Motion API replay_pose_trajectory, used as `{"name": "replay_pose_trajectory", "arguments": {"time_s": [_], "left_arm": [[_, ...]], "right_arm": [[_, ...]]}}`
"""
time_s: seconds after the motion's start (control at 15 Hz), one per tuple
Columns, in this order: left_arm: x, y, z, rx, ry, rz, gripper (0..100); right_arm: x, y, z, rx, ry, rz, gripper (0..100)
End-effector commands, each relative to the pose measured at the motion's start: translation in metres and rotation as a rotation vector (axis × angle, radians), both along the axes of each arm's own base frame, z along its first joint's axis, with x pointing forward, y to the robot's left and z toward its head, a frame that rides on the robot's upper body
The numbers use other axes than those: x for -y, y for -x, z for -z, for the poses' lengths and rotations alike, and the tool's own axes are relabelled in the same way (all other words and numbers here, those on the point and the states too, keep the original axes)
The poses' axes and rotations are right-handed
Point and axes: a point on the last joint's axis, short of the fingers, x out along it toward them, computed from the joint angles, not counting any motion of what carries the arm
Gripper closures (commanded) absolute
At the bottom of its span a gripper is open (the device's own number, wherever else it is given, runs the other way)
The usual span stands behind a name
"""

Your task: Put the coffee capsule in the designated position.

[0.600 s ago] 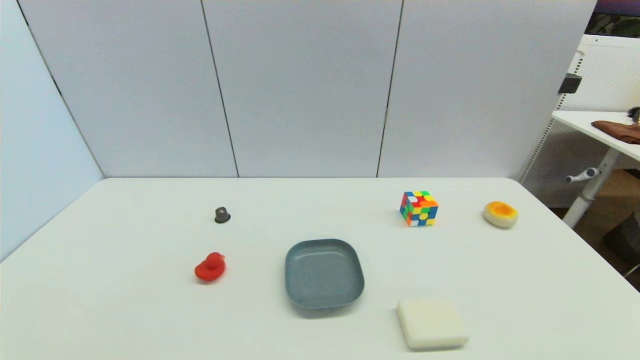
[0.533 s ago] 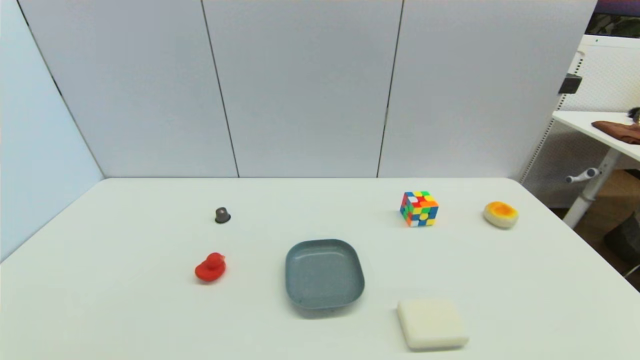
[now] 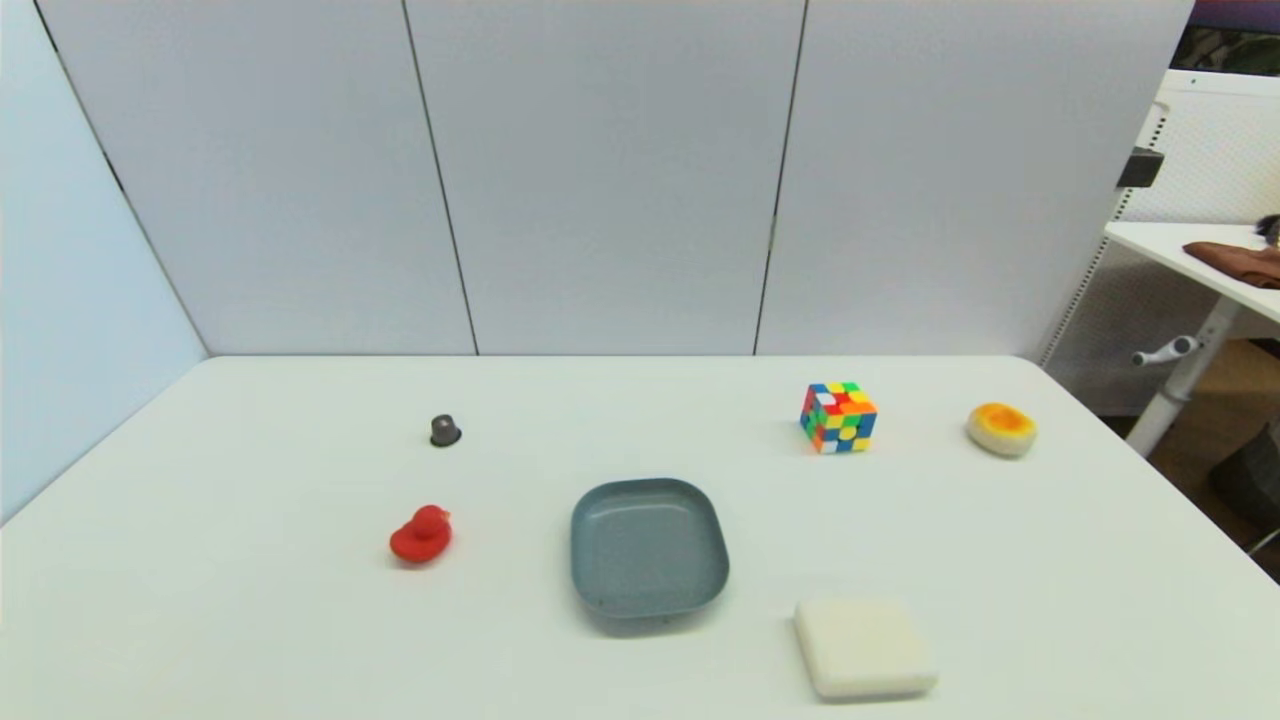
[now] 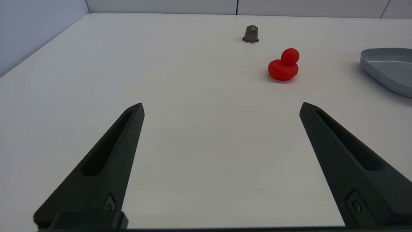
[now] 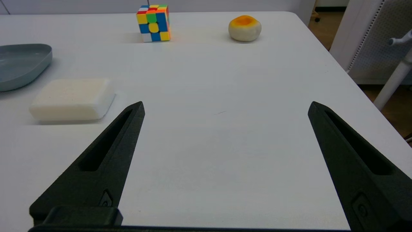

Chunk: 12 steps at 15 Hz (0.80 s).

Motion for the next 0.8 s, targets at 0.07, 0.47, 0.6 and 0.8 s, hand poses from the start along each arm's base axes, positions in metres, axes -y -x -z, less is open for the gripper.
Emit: {"name": "replay_pose_trajectory", "arguments": {"time_s": [0.07,0.47,0.6,0.8], "left_arm": [[0.000,-0.003,-0.003,-0.040,0.018,-0.014,0],[0.002,-0.076,-0.125,-0.272,0.027,0.014,0],[0.007,-0.122,-0.155,-0.309,0.014,0.044,0],[0.014,-0.183,-0.157,-0.351,0.007,0.066,0]], "right_arm": [[0.000,0.000,0.000,-0.002,0.000,0.000,0],[0.000,0.000,0.000,-0.002,0.000,0.000,0],[0.000,0.000,0.000,-0.002,0.000,0.000,0],[0.000,0.000,0.000,-0.002,0.000,0.000,0]]}}
